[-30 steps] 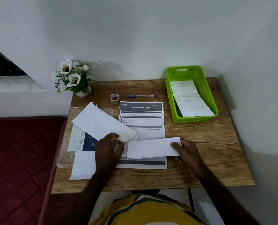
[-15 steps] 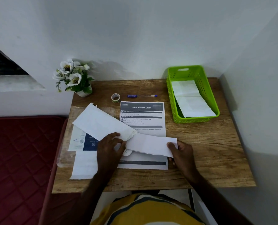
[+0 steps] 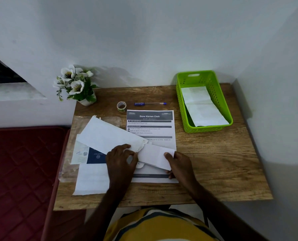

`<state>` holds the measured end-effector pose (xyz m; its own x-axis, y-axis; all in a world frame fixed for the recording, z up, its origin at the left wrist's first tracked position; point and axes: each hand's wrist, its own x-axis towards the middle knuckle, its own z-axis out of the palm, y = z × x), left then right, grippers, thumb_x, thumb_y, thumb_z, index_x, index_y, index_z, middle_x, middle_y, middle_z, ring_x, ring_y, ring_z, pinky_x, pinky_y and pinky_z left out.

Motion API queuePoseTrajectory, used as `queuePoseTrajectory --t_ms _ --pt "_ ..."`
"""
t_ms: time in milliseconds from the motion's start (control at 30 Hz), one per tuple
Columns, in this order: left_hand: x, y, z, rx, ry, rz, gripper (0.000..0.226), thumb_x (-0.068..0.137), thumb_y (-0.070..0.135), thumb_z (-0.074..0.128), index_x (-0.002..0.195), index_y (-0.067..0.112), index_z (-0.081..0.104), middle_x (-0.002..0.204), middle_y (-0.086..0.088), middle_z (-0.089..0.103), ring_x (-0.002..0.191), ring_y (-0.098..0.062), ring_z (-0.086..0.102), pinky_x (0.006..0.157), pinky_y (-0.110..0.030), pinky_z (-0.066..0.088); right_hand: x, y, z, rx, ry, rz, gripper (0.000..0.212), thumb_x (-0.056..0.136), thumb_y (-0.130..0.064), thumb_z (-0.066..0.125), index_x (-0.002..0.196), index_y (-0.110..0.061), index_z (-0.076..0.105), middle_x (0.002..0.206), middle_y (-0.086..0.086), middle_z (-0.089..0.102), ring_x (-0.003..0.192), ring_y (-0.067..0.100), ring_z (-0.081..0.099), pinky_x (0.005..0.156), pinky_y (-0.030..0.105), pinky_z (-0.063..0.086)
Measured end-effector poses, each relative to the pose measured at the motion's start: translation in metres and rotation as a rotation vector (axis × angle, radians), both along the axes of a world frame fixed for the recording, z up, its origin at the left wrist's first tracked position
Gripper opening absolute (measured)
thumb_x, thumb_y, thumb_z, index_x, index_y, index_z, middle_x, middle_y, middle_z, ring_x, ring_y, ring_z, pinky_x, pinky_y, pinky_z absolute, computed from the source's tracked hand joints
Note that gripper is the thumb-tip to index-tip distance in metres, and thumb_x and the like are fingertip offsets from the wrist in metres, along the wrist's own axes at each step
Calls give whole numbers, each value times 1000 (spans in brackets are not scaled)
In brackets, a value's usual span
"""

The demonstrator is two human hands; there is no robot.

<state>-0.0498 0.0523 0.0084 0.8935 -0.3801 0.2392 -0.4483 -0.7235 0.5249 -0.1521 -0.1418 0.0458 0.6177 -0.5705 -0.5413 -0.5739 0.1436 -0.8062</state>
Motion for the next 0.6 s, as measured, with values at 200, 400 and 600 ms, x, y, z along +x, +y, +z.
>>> queuePoseTrajectory --t_ms 200,400,600 --pt "0 0 0 -5 -2 12 17 87 32 73 90 16 76 119 -2 72 114 -25 63 98 -46 46 -15 -12 0 -10 -6 -67 16 95 -13 68 83 -2 69 57 14 67 41 20 56 38 27 48" --pt "-1 -4 -1 -22 2 -15 13 86 29 76 90 16 75 119 -2 72 114 -24 63 99 -45 45 6 1 2 24 -67 -37 16 94 -14 70 81 -5 71 58 14 66 42 20 53 40 27 44" --pt "-6 -12 3 -59 16 -16 18 86 32 74 92 15 76 121 -2 72 117 -24 62 101 -43 44 32 20 4 -23 -97 76 16 94 -18 70 82 -9 76 64 5 71 45 12 55 41 25 44"
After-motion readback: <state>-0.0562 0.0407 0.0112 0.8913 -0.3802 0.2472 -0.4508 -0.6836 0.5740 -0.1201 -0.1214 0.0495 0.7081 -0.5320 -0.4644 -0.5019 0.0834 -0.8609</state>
